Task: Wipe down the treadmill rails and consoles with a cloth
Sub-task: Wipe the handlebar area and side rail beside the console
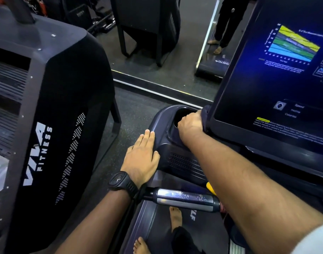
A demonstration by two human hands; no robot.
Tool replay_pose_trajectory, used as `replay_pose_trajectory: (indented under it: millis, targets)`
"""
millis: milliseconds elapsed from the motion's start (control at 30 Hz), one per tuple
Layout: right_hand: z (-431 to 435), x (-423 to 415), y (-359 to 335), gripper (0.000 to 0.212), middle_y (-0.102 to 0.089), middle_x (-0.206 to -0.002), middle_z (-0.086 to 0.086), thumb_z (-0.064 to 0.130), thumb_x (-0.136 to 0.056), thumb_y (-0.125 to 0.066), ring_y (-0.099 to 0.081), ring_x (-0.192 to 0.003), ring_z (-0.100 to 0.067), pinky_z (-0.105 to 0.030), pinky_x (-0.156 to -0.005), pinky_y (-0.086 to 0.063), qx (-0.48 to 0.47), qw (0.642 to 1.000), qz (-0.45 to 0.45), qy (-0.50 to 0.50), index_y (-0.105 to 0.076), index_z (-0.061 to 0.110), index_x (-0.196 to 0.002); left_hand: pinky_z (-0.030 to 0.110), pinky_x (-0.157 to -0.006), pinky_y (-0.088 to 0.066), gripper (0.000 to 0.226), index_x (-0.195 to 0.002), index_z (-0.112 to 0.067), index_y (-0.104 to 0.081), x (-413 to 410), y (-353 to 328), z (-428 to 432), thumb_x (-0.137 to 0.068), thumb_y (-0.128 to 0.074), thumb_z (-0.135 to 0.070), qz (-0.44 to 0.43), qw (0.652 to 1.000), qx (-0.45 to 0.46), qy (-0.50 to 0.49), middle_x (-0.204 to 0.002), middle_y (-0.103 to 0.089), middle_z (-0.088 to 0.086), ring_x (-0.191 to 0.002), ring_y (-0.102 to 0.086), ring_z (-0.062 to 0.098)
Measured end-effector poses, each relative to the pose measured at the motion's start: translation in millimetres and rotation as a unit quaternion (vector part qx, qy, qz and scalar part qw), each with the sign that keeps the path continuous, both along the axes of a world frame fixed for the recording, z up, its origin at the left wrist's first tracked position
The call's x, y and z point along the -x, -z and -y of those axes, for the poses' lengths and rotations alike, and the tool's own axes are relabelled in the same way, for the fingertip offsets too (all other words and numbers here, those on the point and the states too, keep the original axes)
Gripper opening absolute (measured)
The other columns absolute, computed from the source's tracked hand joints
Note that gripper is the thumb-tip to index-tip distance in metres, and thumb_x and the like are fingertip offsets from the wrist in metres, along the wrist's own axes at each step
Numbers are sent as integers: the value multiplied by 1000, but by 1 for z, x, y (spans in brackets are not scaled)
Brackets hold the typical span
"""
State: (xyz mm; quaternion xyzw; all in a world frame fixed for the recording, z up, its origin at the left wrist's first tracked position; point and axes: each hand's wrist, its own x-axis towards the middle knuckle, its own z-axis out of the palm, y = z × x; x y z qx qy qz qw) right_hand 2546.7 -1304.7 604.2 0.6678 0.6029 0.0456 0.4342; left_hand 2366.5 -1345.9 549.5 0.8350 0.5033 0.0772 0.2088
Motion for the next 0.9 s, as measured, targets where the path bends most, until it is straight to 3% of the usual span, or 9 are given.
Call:
replay_pose_trajectory:
  millis: [100, 167, 267, 367, 467, 567, 733, 833, 900]
  targets:
    - [14, 8, 3, 45, -55, -144, -17, 27, -103, -45, -46, -134, -49, -70, -108, -33, -26, 997, 71, -17, -53, 13, -144, 44, -120, -26, 67, -160, -17, -11, -1, -1, 2, -100, -36, -33, -13, 1000, -5, 1, -167, -9, 2, -153, -13, 17]
    - [16, 1, 9, 50, -30, -160, -28, 21, -107, -35, -30, -143, -56, -71, -111, -28, -106, 992, 57, -37, -34, 5, -155, 44, -120, -25, 67, -159, -16, -11, -2, -1, 1, -100, -36, -32, -15, 1000, -6, 2, -167, -9, 2, -153, -13, 17]
    - [18, -8, 15, 59, -10, -167, -23, 22, -109, -34, -17, -149, -53, -68, -113, -27, -191, 981, 15, -43, -12, 2, -160, 44, -120, -26, 67, -159, -16, -11, -2, -2, 1, -99, -37, -31, -17, 1000, -10, 2, -167, -9, 3, -153, -13, 18]
    - [25, -10, 16, 70, 1, -168, -22, 23, -109, -42, -4, -151, -48, -66, -115, -20, -154, 986, 43, -52, 0, 0, -159, 44, -120, -26, 67, -159, -16, -11, -2, -2, 1, -100, -37, -31, -17, 1000, -5, 3, -167, -9, 3, -153, -13, 18]
    - [27, -12, 13, 77, 5, -168, -21, 25, -105, -53, 3, -151, -48, -67, -115, -15, -104, 991, 63, -62, -4, 5, -161, 44, -120, -26, 67, -159, -16, -11, -2, -2, 0, -100, -37, -31, -20, 1000, -9, 4, -167, -10, 3, -153, -13, 18]
    - [27, -9, 9, 68, -2, -169, -20, 28, -106, -49, 3, -151, -50, -69, -115, -15, -47, 996, 63, -50, -14, 11, -162, 44, -120, -26, 67, -159, -16, -11, -2, -2, 1, -100, -37, -32, -21, 1000, -8, 5, -167, -9, 3, -153, -13, 17]
    - [25, 6, 5, 59, -21, -166, -19, 30, -107, -41, -14, -151, -51, -71, -115, -21, -2, 999, 43, 1, -24, 9, -159, 42, -120, -25, 66, -160, -17, -10, 0, -2, 3, -101, -36, -33, -22, 1000, -11, 3, -167, -8, 1, -153, -13, 16]
    - [23, 13, -6, 49, -49, -151, -16, 25, -104, -40, -38, -143, -46, -71, -110, -31, 6, 999, 41, 6, -44, 9, -151, 43, -120, -25, 66, -160, -18, -9, 1, -2, 4, -101, -35, -34, -21, 1000, -11, 3, -168, -8, 0, -153, -13, 16]
    - [22, 17, -15, 40, -62, -134, -7, 21, -102, -43, -54, -128, -38, -60, -104, -44, -15, 1000, 7, 10, -58, 13, -138, 43, -120, -25, 66, -160, -18, -9, 1, -3, 4, -101, -35, -34, -21, 1000, -10, 4, -168, -8, 0, -153, -13, 16]
